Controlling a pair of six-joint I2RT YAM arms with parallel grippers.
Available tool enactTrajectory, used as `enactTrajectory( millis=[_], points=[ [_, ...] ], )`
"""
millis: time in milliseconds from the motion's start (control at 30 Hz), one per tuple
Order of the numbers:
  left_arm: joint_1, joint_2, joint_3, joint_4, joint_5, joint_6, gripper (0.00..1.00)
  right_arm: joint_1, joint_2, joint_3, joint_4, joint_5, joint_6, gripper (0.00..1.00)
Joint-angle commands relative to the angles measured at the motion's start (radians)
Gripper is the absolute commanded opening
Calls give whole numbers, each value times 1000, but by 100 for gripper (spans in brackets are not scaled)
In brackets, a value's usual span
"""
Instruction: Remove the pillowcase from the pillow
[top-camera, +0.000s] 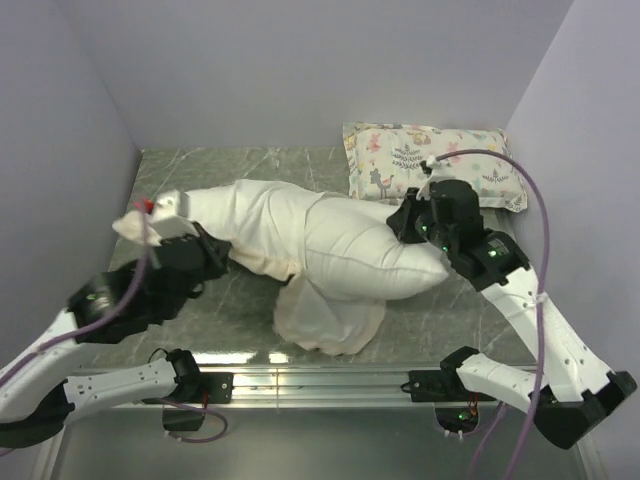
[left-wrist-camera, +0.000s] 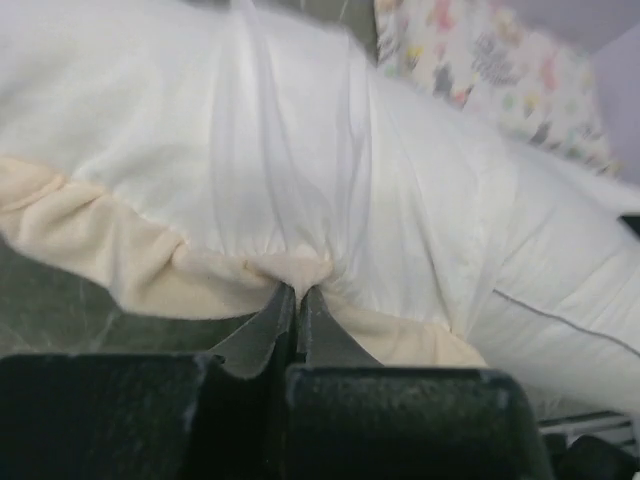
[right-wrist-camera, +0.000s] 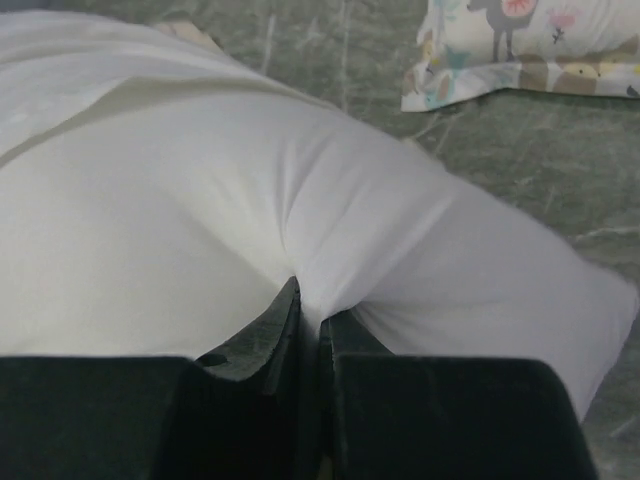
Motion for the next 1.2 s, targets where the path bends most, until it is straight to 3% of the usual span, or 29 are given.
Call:
enactTrajectory(
  millis=[0, 167, 200, 233, 267, 367, 467, 600, 633, 733, 833, 967, 1167],
  points=[
    [-3, 46, 279, -23, -211, 147, 1, 0, -65, 186, 54, -24, -42, 0],
    [34, 264, 401, 153, -126, 351, 1, -21, 78, 245, 85, -103, -22, 0],
    [73, 296, 406, 199, -69, 367, 1, -38, 118, 201, 107, -119, -13, 0],
    [174, 357, 415, 213, 115, 371, 1, -43, 138, 176, 125, -127, -3, 0],
    [215, 382, 407, 234, 187, 377, 0, -47, 158, 148, 167, -128, 12, 0],
    [333, 477, 340, 346, 351, 390, 1, -95, 289, 39, 256, -202, 49, 0],
    [413, 592, 327, 380, 449, 367, 0, -132, 391, 41, 274, -240, 52, 2],
    [425, 654, 323, 429, 486, 356, 0, -130, 416, 65, 279, -196, 32, 42],
    [436, 671, 329, 428, 493, 350, 0, -132, 396, 70, 279, -156, 21, 58],
    [442, 709, 360, 420, 500, 351, 0, -132, 305, 120, 250, -102, 1, 75],
    [451, 752, 389, 408, 508, 345, 1, -133, 210, 180, 225, -29, -22, 84],
    [460, 823, 435, 399, 523, 342, 1, -115, 69, 226, 204, -42, -54, 86],
    [470, 904, 492, 392, 542, 334, 1, 37, -87, 54, 204, -10, -57, 88]
  ],
)
